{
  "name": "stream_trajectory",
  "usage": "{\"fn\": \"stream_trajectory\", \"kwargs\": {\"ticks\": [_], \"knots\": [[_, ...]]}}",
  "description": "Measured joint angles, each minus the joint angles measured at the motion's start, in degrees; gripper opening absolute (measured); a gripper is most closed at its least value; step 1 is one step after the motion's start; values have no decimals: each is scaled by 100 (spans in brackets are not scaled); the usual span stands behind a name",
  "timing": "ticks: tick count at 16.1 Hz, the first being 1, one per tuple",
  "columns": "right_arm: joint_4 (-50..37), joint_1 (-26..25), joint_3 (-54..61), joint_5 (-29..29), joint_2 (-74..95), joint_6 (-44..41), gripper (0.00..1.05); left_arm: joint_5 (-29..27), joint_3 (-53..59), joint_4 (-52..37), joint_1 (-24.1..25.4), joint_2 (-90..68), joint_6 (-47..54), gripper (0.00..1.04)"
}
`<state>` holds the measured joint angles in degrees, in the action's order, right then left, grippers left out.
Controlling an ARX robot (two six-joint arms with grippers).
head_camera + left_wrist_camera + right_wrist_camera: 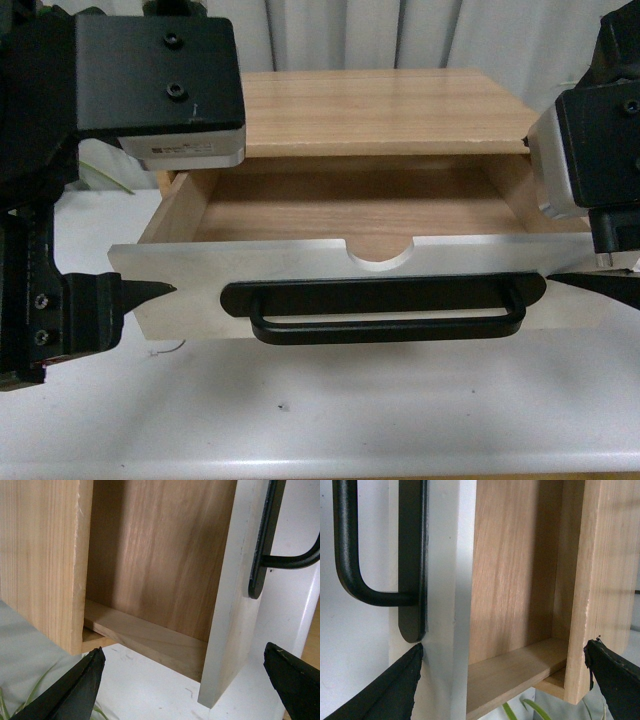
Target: Close drawer sideways
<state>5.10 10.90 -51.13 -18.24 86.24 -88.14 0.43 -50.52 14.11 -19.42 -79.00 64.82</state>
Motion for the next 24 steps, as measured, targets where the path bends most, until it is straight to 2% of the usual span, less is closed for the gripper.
{"fn": "stream_trajectory", "kwargs": {"ticks": [14, 24], "knots": [[-170, -103, -413, -81, 487, 256, 98, -393, 17, -1222, -138, -568, -286, 98], [-372, -389, -1084, 203, 1099, 129, 98, -669, -282, -1982, 195, -1176, -463, 98]]}}
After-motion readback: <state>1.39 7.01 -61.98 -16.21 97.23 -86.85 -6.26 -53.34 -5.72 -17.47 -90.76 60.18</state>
